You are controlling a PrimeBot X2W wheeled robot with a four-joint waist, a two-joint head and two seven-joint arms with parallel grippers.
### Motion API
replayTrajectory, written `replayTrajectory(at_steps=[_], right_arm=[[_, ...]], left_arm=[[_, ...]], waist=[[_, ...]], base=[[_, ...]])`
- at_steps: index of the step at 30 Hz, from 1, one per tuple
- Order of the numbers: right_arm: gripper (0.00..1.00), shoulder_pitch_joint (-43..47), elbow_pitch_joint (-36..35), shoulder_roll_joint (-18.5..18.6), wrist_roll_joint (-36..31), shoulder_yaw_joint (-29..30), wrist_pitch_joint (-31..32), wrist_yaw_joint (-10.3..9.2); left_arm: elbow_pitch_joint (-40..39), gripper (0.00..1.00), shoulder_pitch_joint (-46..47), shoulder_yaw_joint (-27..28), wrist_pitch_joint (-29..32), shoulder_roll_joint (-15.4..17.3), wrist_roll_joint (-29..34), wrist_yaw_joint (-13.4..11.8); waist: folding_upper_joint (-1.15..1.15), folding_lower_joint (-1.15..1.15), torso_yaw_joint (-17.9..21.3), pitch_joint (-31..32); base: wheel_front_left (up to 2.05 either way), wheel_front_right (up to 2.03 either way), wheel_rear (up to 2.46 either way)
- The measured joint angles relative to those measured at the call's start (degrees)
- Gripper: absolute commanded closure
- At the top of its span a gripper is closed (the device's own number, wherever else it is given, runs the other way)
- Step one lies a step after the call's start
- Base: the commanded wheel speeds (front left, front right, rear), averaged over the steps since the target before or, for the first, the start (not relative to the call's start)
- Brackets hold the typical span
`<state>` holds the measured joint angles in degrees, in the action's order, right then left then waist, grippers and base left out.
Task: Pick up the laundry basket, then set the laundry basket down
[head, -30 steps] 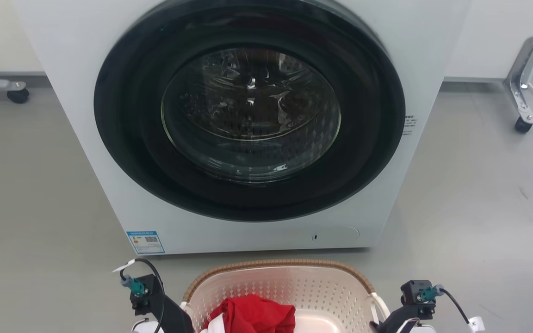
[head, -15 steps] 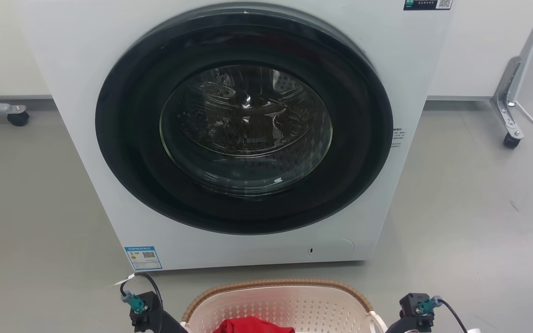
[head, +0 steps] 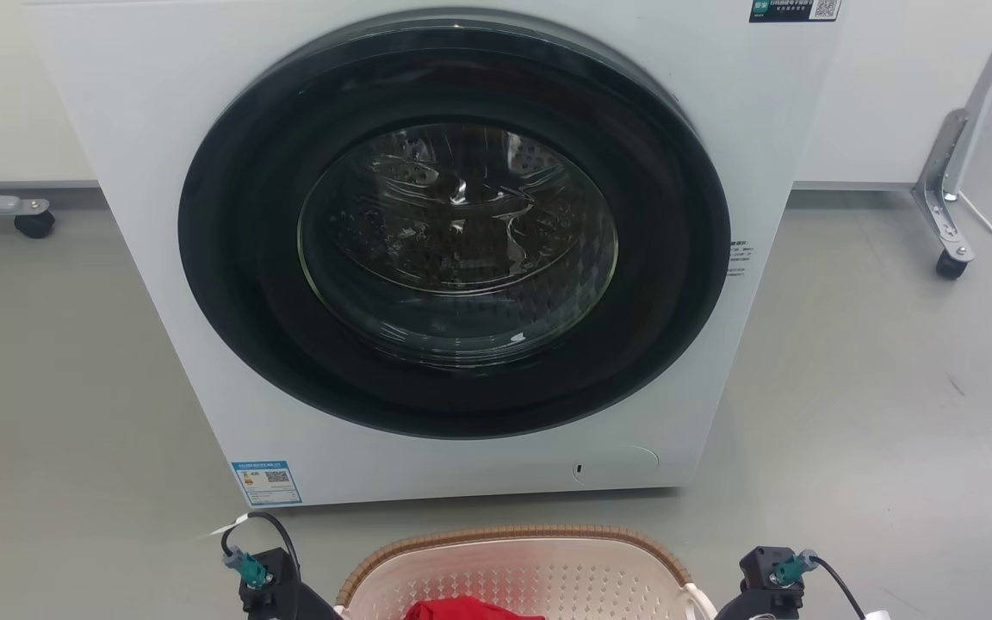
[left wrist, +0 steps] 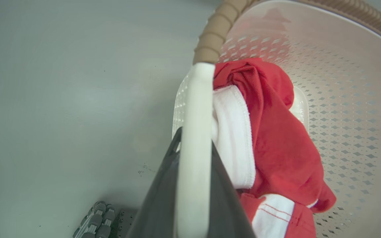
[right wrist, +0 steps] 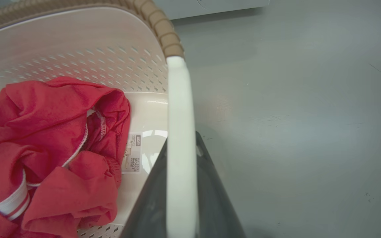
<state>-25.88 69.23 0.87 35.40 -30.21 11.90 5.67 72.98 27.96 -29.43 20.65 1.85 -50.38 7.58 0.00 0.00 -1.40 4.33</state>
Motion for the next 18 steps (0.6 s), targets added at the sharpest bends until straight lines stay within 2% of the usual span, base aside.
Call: replayTrajectory(at_steps=[18], right_arm=[[1.0,-0.2,0.24,0.0,1.47,-1.51,0.22,-0.64]], left_arm=[[0.01,1.0,-0.03,-0.53,0.01,0.14,-0.09,0.0]], waist=[[0.0,0.0,0.33,-0.11]], base=[[0.0,0.0,0.0]])
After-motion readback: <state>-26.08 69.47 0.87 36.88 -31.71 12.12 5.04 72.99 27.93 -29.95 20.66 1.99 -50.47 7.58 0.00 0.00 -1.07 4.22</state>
